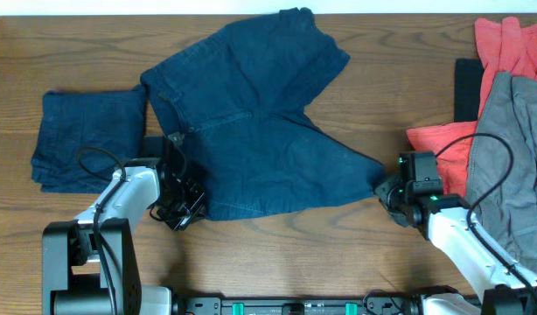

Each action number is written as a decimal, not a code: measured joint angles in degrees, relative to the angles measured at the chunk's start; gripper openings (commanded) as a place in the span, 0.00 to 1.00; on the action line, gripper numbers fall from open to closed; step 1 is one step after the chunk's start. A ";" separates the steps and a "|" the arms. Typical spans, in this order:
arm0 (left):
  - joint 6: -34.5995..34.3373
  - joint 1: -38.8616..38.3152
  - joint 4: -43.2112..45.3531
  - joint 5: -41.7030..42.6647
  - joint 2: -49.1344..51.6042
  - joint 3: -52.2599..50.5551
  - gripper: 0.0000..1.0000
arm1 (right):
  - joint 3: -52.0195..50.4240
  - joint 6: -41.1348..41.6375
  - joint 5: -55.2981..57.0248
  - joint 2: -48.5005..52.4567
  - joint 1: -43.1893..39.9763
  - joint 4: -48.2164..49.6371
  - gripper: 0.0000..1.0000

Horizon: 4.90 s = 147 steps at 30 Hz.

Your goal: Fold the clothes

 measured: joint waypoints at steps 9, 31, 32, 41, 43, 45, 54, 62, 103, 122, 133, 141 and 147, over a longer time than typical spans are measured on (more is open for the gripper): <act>0.55 0.00 -2.25 -0.39 0.00 0.00 0.06 | 1.16 2.08 1.05 3.98 3.08 4.09 0.26; 9.57 -5.68 -13.81 3.10 -15.47 -0.28 0.06 | 11.78 -13.77 2.49 -9.44 -3.30 -17.11 0.01; 9.90 -6.93 -14.86 3.41 -18.29 -0.24 0.06 | 14.67 -15.63 2.80 -11.08 -4.02 -19.47 0.01; 10.51 -15.13 -22.36 6.21 -44.06 2.71 0.06 | 30.25 -26.36 4.61 -18.95 -8.02 -33.09 0.01; 10.27 -15.32 -23.45 6.40 -48.87 3.69 0.06 | 31.95 -27.52 4.98 -19.87 -8.15 -34.86 0.01; 9.57 -15.34 -24.85 6.62 -53.55 4.55 0.06 | 33.29 -28.30 5.18 -20.61 -8.13 -36.63 0.01; -3.04 -15.63 -22.93 4.35 -60.04 4.92 0.06 | 37.03 -36.85 1.03 -21.38 -8.11 -29.33 0.01; -19.41 -15.82 -20.13 -5.35 -55.69 4.96 0.06 | 37.18 -41.46 -6.49 -6.14 -5.20 -14.32 0.01; -10.58 -4.42 4.33 -24.52 -20.17 4.92 0.98 | 38.23 -43.93 -0.20 20.13 3.08 5.31 0.99; -8.33 -4.42 5.68 -20.41 2.14 4.76 0.98 | 38.23 -44.37 -0.22 20.35 3.08 -7.61 0.99; -1.60 -3.93 10.43 -19.21 2.62 5.53 0.91 | 38.23 -44.39 -0.04 20.35 3.08 -9.31 0.99; 9.70 -2.54 13.29 -11.32 2.43 5.99 0.98 | 38.23 -44.35 3.26 20.35 3.08 -9.70 0.99; 12.07 2.19 13.31 -7.08 1.62 5.49 0.98 | 38.23 -44.35 4.24 20.35 3.08 -9.79 0.99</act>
